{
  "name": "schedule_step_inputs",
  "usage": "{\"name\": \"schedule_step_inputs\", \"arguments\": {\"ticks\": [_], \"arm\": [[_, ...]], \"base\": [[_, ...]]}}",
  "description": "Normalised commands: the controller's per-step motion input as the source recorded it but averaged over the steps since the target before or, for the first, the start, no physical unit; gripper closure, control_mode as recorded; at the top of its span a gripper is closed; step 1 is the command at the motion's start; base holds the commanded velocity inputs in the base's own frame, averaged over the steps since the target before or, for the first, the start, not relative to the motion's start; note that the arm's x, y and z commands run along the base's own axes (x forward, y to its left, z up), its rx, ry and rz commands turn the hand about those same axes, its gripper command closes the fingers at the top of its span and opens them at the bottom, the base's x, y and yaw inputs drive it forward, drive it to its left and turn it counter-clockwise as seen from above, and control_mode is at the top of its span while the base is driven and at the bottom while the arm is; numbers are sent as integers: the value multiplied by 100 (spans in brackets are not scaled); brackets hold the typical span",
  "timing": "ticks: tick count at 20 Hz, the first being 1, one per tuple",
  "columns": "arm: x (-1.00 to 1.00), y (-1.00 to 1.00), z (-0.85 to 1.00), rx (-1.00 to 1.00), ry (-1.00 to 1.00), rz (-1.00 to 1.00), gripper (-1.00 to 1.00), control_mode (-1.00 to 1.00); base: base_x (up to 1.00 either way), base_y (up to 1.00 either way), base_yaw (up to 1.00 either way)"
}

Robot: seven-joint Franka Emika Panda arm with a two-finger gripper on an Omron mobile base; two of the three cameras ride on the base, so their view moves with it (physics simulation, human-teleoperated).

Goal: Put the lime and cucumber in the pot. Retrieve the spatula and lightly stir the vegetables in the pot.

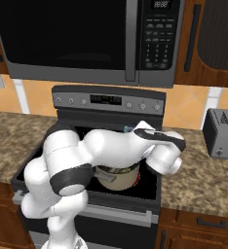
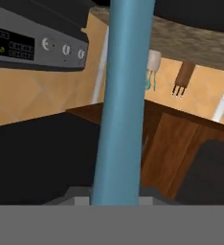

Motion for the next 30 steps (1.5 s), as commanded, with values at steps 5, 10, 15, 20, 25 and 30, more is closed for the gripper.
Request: {"name": "schedule_step_inputs", "arguments": {"ticks": [5,10,15,20,25,30], "arm": [[-26,1,-9,1,0,6,100,-100],[-25,42,-2,9,1,14,100,-100],[-13,22,63,9,11,3,100,-100],[-20,0,58,0,18,-1,100,-100],[-22,0,-45,-6,27,-1,100,-100],[18,0,-41,-4,9,0,100,-100]], "base": [[0,0,0],[0,0,0],[0,0,0],[0,0,0],[0,0,0],[0,0,0]]}}
